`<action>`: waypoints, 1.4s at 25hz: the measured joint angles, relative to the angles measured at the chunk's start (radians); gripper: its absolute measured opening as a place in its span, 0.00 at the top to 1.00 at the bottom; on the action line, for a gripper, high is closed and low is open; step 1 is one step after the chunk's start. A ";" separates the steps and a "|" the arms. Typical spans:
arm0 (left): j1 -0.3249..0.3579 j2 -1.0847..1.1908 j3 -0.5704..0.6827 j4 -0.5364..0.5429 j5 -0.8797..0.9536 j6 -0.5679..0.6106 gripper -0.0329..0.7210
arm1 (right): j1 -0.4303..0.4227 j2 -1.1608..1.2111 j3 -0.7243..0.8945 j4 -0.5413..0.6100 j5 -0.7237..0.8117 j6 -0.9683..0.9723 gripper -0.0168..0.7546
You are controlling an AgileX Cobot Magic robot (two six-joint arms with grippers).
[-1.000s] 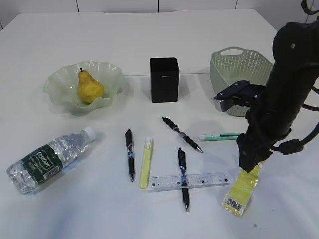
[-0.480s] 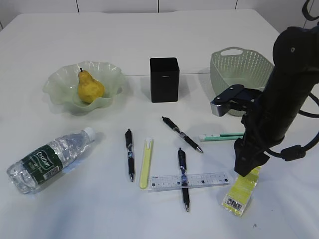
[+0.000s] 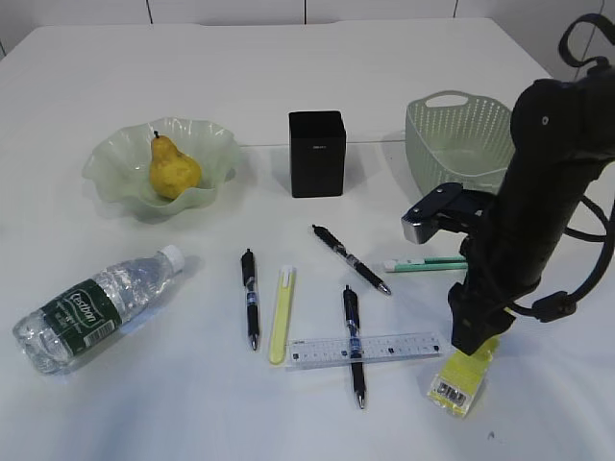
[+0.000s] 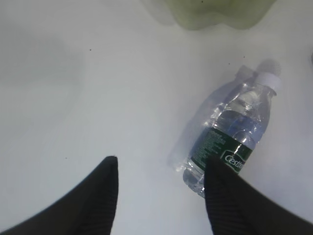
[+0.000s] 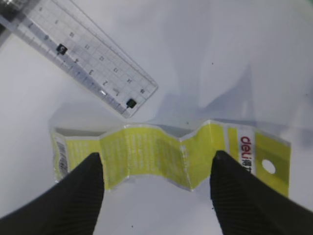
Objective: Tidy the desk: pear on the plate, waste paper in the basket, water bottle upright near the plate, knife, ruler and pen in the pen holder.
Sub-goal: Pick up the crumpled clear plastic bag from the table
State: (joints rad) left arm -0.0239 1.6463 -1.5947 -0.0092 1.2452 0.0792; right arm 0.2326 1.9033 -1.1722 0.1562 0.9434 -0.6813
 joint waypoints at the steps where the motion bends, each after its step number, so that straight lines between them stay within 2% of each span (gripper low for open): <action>1: 0.000 0.000 0.000 0.000 0.000 0.000 0.43 | 0.000 0.005 0.000 -0.005 0.000 0.000 0.29; 24: 0.000 0.000 0.000 0.000 0.000 0.000 0.43 | 0.000 0.089 0.000 -0.011 -0.034 -0.002 0.30; 26: 0.000 0.000 0.000 0.000 0.000 0.000 0.43 | 0.000 0.089 0.000 -0.011 -0.039 -0.002 0.34; 28: 0.000 0.000 0.000 0.000 0.000 0.000 0.43 | 0.000 0.090 0.000 -0.011 -0.044 -0.002 0.43; 35: 0.000 0.000 0.000 0.000 0.000 0.000 0.44 | 0.000 0.095 0.000 -0.011 -0.050 0.002 0.85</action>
State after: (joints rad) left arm -0.0239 1.6463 -1.5947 -0.0092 1.2452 0.0792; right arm 0.2326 1.9984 -1.1722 0.1448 0.8937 -0.6790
